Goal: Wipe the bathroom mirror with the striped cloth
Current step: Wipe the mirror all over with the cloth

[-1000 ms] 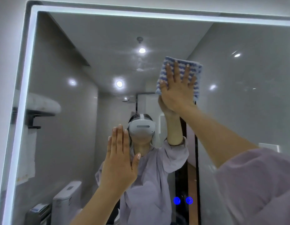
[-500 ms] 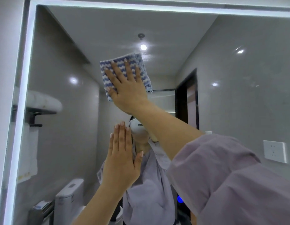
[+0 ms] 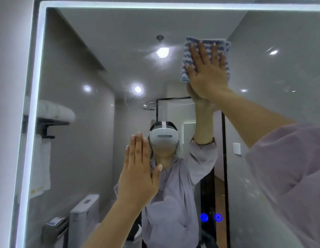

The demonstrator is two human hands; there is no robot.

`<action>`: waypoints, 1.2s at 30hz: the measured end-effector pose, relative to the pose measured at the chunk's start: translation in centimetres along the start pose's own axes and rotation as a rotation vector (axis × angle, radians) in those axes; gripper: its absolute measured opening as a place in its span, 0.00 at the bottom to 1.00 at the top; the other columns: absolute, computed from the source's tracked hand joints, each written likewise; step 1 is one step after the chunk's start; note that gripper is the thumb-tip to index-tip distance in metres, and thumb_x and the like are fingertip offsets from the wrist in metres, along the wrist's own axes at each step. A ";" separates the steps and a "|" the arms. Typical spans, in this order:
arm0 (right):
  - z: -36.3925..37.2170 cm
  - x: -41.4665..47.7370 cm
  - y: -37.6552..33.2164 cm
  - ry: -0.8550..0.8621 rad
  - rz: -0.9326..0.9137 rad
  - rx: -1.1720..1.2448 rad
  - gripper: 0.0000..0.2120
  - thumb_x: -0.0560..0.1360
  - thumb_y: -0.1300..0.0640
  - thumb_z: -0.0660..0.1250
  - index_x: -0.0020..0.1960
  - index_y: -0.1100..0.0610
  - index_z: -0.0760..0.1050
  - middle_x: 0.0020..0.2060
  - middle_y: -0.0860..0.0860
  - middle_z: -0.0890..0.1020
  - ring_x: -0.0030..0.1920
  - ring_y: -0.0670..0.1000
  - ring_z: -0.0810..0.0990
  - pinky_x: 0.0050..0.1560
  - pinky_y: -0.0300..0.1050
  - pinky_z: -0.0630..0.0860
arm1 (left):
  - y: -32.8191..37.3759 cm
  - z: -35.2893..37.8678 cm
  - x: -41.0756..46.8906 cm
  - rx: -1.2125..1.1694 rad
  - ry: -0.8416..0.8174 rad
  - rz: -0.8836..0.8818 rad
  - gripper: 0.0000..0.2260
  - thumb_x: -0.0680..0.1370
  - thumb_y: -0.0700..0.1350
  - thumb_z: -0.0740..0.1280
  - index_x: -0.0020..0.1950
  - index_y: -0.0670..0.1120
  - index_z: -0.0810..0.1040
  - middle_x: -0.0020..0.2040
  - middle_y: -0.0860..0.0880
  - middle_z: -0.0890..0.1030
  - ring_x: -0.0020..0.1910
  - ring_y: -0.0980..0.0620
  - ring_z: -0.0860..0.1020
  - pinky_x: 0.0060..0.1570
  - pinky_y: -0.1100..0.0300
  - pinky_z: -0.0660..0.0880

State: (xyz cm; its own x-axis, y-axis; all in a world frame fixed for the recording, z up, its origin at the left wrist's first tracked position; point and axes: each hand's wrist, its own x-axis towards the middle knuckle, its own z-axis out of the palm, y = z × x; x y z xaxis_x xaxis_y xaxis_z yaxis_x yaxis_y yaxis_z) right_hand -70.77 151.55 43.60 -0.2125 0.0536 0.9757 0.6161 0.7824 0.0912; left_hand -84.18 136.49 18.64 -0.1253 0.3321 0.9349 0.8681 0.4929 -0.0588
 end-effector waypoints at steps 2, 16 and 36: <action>-0.1 -0.2 0.4 0.003 0.034 0.024 0.27 0.82 0.42 0.41 0.78 0.47 0.38 0.78 0.49 0.42 0.77 0.58 0.38 0.75 0.57 0.35 | 0.0 0.0 0.0 0.002 -0.010 -0.008 0.34 0.80 0.58 0.47 0.76 0.39 0.38 0.77 0.41 0.35 0.77 0.45 0.35 0.76 0.52 0.38; 2.1 -5.3 -8.0 -0.049 -0.109 0.009 0.28 0.82 0.43 0.39 0.78 0.49 0.35 0.78 0.50 0.38 0.76 0.59 0.34 0.74 0.61 0.35 | -0.1 0.4 0.1 -0.020 0.018 -0.007 0.33 0.80 0.57 0.47 0.77 0.37 0.42 0.78 0.40 0.40 0.78 0.44 0.40 0.76 0.49 0.43; 4.0 -13.5 -6.3 -0.077 -0.332 -0.050 0.28 0.82 0.42 0.42 0.79 0.49 0.42 0.78 0.49 0.44 0.77 0.57 0.38 0.75 0.56 0.35 | 0.0 0.0 0.1 0.028 -0.004 -0.007 0.35 0.79 0.59 0.46 0.77 0.38 0.41 0.78 0.40 0.40 0.78 0.45 0.39 0.75 0.53 0.37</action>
State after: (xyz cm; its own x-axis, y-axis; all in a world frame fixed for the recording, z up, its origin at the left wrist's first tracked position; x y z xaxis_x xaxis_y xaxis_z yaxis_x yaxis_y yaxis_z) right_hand -74.86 148.35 29.10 -0.4634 -0.1507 0.8732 0.5394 0.7339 0.4129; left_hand -84.17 136.54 18.76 -0.1329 0.3317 0.9340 0.8533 0.5177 -0.0624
